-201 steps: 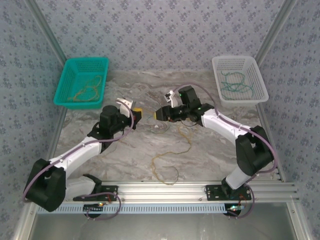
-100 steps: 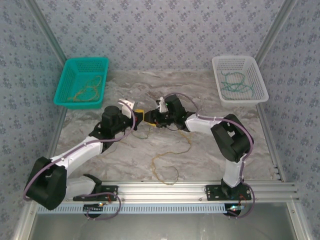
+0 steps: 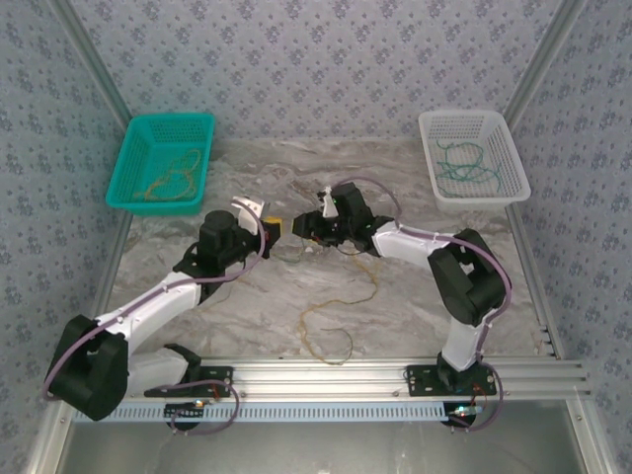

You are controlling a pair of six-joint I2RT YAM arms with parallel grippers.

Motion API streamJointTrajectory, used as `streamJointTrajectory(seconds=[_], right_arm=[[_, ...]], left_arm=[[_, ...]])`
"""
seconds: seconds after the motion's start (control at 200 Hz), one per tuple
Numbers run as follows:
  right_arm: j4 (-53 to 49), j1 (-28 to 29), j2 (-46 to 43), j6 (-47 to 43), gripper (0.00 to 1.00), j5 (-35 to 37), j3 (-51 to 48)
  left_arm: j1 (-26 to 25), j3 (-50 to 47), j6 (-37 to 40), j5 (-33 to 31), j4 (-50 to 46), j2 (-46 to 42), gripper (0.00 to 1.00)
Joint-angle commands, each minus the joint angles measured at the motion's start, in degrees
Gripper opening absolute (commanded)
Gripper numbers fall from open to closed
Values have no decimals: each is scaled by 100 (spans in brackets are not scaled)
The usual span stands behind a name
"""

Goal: Untangle the cables

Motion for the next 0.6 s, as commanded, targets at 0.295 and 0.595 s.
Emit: streamJointTrajectory(seconds=[0.295, 0.595], right_arm=[[-1857, -478, -556, -1791, 50, -1478, 764], [-1379, -722, -423, -529, 50, -1581, 641]], left_arm=[[-22, -78, 53, 2, 130, -145, 0], [-31, -148, 289, 217, 204, -173, 0]])
